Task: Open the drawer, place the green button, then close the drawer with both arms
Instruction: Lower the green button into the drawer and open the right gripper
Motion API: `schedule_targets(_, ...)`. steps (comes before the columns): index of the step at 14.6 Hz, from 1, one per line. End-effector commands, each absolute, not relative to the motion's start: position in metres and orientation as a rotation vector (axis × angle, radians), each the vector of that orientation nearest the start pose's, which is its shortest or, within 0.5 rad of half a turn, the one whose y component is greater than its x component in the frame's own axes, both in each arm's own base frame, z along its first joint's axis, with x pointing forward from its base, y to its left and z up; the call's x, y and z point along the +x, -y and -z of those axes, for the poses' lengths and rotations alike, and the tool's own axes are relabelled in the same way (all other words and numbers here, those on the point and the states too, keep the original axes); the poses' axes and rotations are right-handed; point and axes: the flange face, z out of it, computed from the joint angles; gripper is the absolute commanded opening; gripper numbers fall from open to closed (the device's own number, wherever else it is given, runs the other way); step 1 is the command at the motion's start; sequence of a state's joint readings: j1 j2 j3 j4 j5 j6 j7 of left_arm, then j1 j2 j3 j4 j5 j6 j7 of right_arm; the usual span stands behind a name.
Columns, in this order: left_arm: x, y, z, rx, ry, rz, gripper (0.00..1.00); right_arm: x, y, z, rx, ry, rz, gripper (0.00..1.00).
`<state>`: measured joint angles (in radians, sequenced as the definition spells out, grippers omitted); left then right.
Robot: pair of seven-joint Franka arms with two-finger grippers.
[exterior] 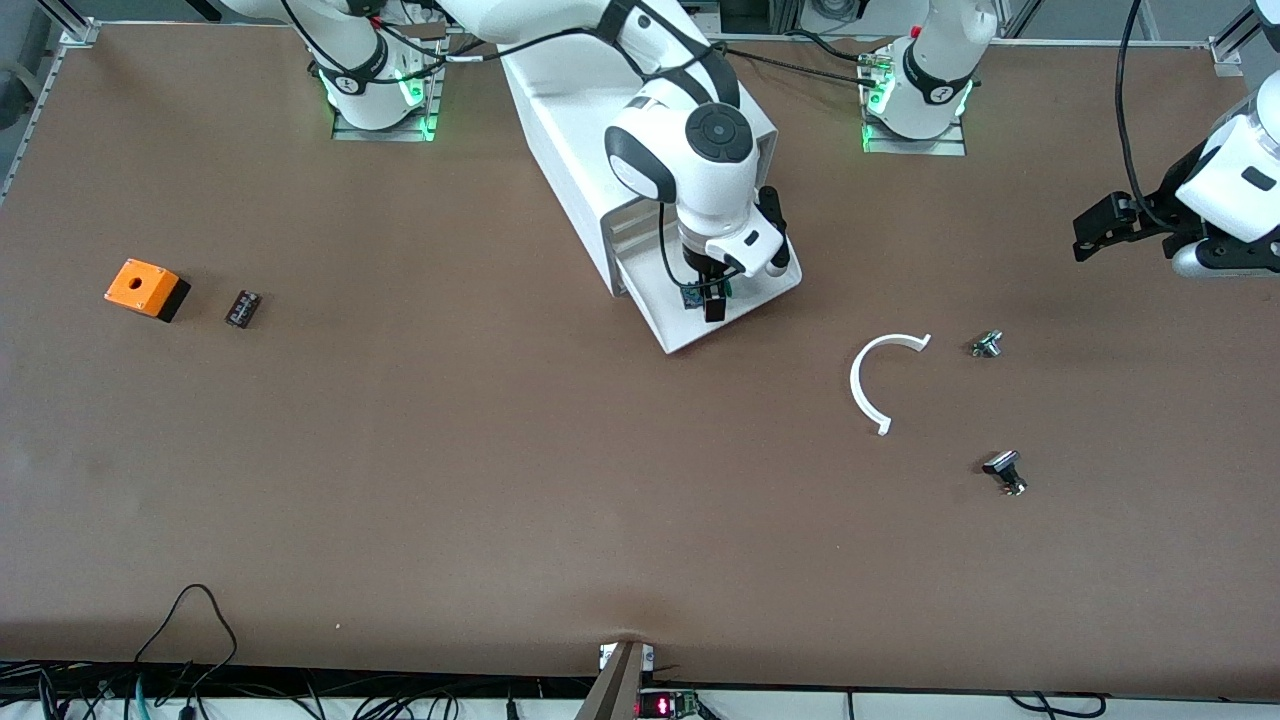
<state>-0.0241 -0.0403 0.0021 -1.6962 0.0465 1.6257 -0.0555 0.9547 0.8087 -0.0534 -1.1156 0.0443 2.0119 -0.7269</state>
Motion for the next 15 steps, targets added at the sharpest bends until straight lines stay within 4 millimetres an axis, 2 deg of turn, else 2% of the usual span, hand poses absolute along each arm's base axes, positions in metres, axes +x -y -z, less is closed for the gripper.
schedule_targets(1,0.552,0.002,-0.598,-3.066,0.069,-0.026,1.0,0.488,-0.587,-0.394,2.291,-2.244,-0.168,1.0)
schedule_targets(4,0.576,0.017,-0.56,-3.067,0.032,-0.107,1.0,0.493,-0.566,-0.447,2.335,-2.19,-0.194,1.0)
schedule_targets(6,0.602,0.021,-0.552,-3.063,0.06,-0.1,1.0,0.51,-0.541,-0.472,2.36,-2.118,-0.209,1.0)
schedule_targets(7,0.606,0.02,-0.549,-3.062,0.078,-0.102,1.0,0.518,-0.527,-0.486,2.37,-2.077,-0.227,1.0)
schedule_targets(9,0.614,0.022,-0.529,-3.056,0.071,-0.141,1.0,0.533,-0.506,-0.495,2.388,-2.008,-0.219,1.0)
schedule_targets(11,0.615,0.021,-0.525,-3.057,0.073,-0.153,1.0,0.546,-0.482,-0.519,2.42,-1.938,-0.266,1.0)
schedule_targets(15,0.619,0.026,-0.509,-3.061,0.069,-0.191,1.0,0.577,-0.435,-0.529,2.557,-1.672,-0.256,1.0)
